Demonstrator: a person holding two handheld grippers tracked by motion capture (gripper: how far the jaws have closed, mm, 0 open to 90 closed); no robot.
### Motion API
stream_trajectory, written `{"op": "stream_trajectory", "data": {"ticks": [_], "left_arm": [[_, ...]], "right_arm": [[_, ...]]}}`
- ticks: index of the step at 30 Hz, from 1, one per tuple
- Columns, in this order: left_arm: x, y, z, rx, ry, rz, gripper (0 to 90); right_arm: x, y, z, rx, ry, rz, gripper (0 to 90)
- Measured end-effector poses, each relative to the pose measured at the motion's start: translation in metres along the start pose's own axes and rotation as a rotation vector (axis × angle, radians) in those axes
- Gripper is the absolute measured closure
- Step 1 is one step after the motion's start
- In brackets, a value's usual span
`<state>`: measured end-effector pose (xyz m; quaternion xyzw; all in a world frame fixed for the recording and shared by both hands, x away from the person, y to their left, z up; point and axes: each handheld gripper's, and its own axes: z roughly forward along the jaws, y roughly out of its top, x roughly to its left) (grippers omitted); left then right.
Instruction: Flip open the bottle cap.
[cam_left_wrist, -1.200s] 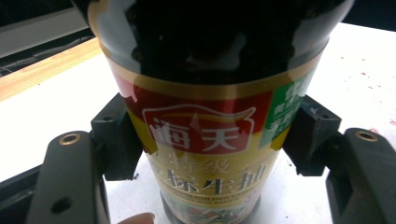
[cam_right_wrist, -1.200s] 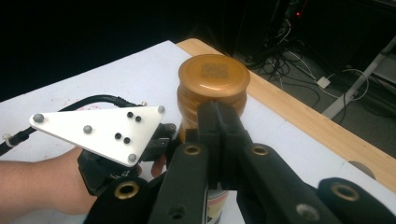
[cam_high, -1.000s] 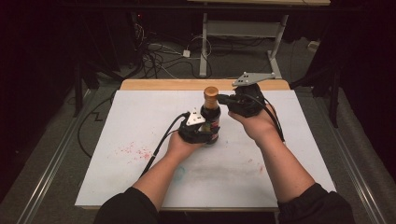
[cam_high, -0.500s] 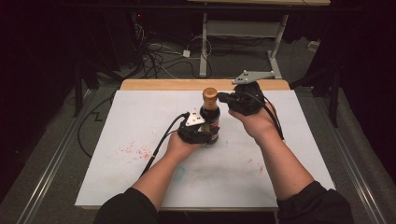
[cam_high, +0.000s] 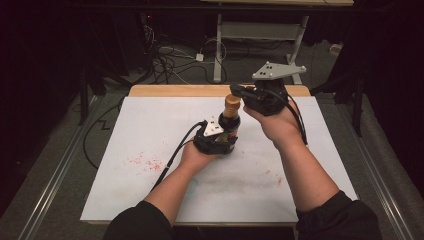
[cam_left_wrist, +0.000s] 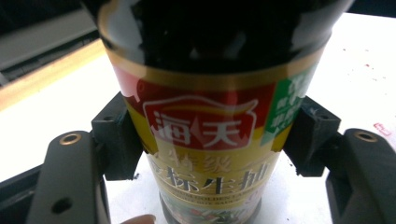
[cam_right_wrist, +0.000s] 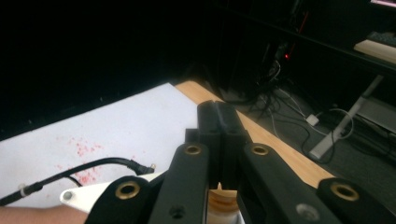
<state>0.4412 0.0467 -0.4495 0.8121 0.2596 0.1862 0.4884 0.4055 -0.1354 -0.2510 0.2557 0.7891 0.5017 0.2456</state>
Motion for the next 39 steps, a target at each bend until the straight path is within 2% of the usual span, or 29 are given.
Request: {"op": "stream_trajectory", "data": {"ticks": [1, 4, 8, 9, 12, 23, 39], "left_arm": [[0.003, -0.002, -0.001, -0.005, -0.009, -0.014, 29.7], [0.001, -0.003, -0.001, -0.013, -0.006, -0.003, 29.5], [0.003, -0.004, -0.002, -0.017, -0.010, -0.012, 29.2], [0.003, -0.003, -0.002, -0.015, -0.011, -0.007, 29.2], [0.003, -0.004, -0.001, -0.020, -0.013, -0.010, 29.2], [0.002, -0.005, -0.002, -0.024, -0.011, -0.006, 29.1], [0.002, -0.005, -0.002, -0.028, -0.010, -0.007, 29.0]], "right_arm": [[-0.001, 0.000, -0.003, -0.003, -0.009, 0.004, 90.0], [-0.004, -0.009, -0.005, 0.020, -0.016, 0.010, 90.0], [-0.001, -0.022, 0.001, 0.060, -0.005, 0.007, 90.0], [-0.001, -0.030, 0.004, 0.082, -0.003, 0.008, 90.0], [-0.002, -0.036, 0.005, 0.100, 0.004, 0.017, 90.0], [-0.003, -0.039, 0.011, 0.149, 0.001, 0.006, 90.0], [-0.004, -0.036, 0.015, 0.185, -0.003, -0.013, 90.0]]}}
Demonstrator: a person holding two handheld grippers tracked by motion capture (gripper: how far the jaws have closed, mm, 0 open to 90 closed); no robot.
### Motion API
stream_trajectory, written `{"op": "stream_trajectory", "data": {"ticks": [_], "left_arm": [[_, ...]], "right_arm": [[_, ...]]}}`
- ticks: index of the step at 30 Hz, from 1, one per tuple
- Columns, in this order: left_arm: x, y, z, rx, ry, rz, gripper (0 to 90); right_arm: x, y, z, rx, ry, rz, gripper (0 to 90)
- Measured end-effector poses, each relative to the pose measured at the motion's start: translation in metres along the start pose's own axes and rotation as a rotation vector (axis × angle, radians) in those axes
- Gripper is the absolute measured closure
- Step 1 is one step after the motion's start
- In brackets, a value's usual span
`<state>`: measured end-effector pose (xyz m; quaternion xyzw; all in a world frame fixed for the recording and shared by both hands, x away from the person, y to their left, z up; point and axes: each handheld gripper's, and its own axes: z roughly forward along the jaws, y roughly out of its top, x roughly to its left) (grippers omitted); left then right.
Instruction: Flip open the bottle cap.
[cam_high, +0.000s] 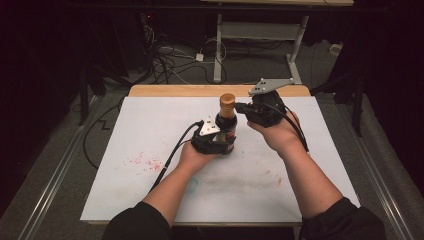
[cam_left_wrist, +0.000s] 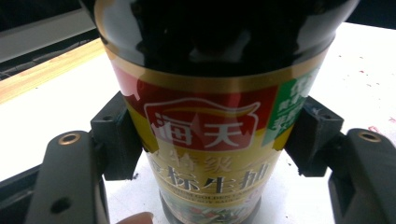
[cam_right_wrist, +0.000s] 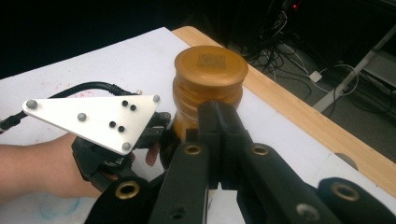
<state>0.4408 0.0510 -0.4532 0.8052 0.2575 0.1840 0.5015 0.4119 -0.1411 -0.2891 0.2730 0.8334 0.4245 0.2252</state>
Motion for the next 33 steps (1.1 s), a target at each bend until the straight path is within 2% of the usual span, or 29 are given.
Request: {"op": "stream_trajectory", "data": {"ticks": [10, 33], "left_arm": [[-0.0004, -0.0005, 0.0000, -0.003, 0.003, -0.002, 29.0], [0.0004, -0.0018, 0.0003, -0.012, 0.002, -0.008, 29.0]], "right_arm": [[0.0005, 0.0025, 0.0006, 0.010, -0.001, -0.006, 90.0], [0.0004, 0.0029, 0.0021, -0.021, 0.001, 0.005, 90.0]]}}
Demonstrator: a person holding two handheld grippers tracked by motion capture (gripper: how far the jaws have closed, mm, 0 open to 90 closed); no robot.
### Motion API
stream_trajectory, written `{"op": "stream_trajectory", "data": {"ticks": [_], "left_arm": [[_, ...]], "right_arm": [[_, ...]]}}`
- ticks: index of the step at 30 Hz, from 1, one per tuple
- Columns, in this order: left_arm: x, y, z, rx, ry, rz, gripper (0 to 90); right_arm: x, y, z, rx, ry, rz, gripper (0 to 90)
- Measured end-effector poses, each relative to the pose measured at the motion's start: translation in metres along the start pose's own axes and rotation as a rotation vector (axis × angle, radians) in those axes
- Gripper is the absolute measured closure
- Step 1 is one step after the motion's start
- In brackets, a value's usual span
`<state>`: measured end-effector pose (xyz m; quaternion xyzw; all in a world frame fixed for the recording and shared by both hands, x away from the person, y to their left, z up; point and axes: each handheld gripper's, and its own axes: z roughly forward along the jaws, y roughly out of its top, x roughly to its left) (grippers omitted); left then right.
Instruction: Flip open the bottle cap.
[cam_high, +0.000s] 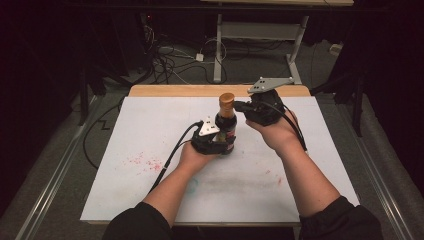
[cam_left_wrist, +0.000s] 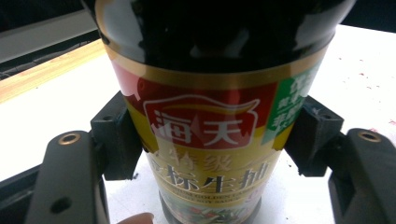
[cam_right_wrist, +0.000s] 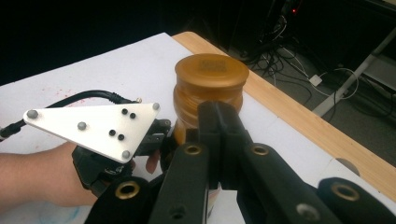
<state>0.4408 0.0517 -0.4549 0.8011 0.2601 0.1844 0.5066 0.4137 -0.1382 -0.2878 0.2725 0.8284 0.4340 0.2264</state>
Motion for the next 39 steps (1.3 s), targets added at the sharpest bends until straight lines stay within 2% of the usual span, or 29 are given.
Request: {"op": "stream_trajectory", "data": {"ticks": [25, 39], "left_arm": [[0.001, -0.001, 0.000, -0.009, -0.003, -0.008, 29.0], [0.000, -0.001, 0.000, -0.007, -0.003, -0.004, 29.0]], "right_arm": [[0.000, 0.004, 0.001, -0.052, 0.002, 0.020, 90.0], [-0.001, 0.014, 0.002, -0.072, -0.002, 0.020, 90.0]]}}
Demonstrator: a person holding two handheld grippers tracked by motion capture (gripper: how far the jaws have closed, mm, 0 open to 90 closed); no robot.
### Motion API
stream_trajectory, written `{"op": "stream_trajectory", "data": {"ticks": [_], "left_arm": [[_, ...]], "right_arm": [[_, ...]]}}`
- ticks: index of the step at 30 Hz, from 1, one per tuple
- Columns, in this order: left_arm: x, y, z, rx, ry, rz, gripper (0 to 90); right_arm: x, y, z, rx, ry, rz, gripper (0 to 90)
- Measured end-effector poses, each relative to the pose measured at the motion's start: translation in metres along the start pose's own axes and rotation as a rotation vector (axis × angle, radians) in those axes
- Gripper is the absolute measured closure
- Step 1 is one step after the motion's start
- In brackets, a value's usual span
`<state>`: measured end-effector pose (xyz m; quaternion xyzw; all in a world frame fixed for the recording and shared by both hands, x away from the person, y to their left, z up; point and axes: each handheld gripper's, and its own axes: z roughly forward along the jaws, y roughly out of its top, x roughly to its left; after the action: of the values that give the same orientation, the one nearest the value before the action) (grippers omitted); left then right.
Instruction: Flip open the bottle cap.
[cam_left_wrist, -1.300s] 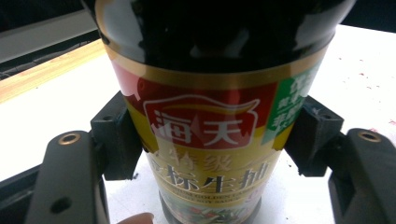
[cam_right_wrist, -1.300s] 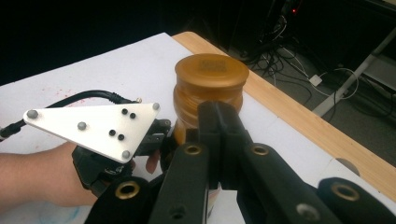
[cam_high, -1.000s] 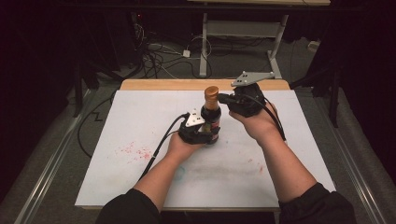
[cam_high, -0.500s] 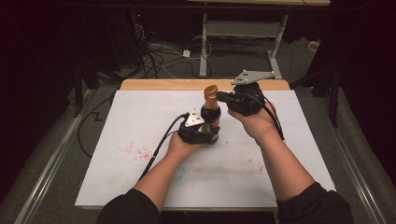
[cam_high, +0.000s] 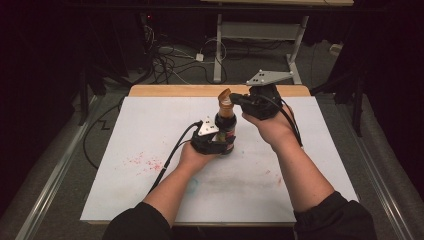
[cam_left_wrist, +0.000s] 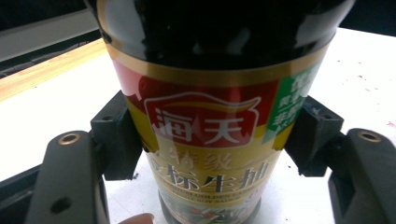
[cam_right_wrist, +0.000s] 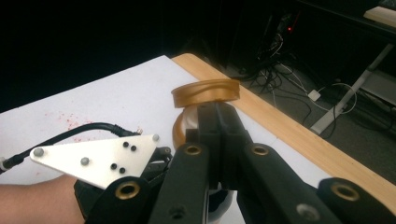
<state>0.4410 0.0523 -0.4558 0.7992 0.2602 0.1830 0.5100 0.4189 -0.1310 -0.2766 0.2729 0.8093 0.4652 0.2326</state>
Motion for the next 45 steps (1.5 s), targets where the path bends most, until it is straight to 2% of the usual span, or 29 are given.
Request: {"op": "stream_trajectory", "data": {"ticks": [14, 24, 45], "left_arm": [[-0.001, 0.000, 0.000, 0.002, -0.001, 0.000, 29.0], [-0.001, 0.000, 0.000, 0.001, -0.002, -0.001, 28.9], [0.000, -0.001, 0.000, -0.004, -0.001, -0.005, 28.8]], "right_arm": [[0.012, 0.026, 0.020, -0.009, 0.022, -0.027, 90.0], [0.012, 0.025, 0.015, -0.022, 0.022, -0.025, 90.0], [-0.010, -0.009, -0.010, -0.018, -0.019, 0.023, 90.0]]}}
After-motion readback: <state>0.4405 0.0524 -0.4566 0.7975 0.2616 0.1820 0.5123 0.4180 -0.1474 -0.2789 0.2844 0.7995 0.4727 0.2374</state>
